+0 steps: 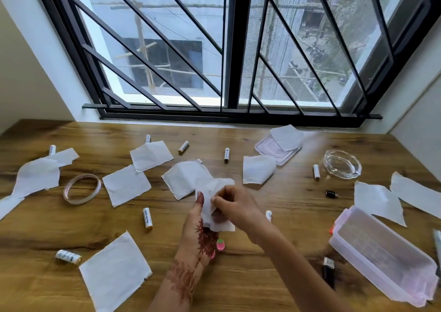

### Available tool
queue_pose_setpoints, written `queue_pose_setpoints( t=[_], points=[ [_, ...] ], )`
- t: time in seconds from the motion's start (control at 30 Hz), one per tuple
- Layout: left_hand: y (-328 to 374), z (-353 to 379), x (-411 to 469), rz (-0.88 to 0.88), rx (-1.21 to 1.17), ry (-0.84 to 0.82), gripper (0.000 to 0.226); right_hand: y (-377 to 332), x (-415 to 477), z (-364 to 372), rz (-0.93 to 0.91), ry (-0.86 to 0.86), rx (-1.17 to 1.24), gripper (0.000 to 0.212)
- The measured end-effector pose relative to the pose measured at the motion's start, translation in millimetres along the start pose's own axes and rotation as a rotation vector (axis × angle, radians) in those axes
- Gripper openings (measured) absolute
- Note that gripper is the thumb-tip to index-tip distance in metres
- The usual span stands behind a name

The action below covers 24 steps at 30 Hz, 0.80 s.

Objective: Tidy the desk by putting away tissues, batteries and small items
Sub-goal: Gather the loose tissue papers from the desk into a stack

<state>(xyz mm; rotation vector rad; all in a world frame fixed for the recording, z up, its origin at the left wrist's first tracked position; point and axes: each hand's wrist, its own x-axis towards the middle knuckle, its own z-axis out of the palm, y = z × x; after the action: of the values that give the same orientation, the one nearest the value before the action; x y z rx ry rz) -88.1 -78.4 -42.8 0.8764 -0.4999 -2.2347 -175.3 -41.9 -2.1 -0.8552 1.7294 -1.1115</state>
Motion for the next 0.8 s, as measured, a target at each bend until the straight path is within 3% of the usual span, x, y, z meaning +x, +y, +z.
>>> queue_pose_setpoints(
  t=[0.2, 0.33, 0.47, 0.57, 0.67, 0.8],
  points=[
    [3, -5, 1, -0.002, 0.075, -0.049, 0.041, 2, 2, 8, -0.01, -0.023, 0.06, 0.015],
    [5, -12, 9, 0.003, 0.103, 0.132, 0.027, 3, 14, -6, -0.127, 0.1, -0.01, 0.011],
    [12, -13, 10, 0.011, 0.008, 0.2, 0.017, 28, 48, -34, -0.337, 0.386, -0.604, 0.021],
    [16, -10, 7, 0.025, -0.062, 0.184, 0.014, 52, 69, -53, -0.392, 0.433, -1.038, 0.032],
    [19, -8, 4, 0.024, -0.074, 0.15, 0.016, 67, 83, -66, -0.422, 0.507, -1.249, 0.039],
    [20, -6, 6, -0.004, -0.068, 0.2, 0.015, 72, 93, -71, -0.43, 0.492, -1.357, 0.031]
  ],
)
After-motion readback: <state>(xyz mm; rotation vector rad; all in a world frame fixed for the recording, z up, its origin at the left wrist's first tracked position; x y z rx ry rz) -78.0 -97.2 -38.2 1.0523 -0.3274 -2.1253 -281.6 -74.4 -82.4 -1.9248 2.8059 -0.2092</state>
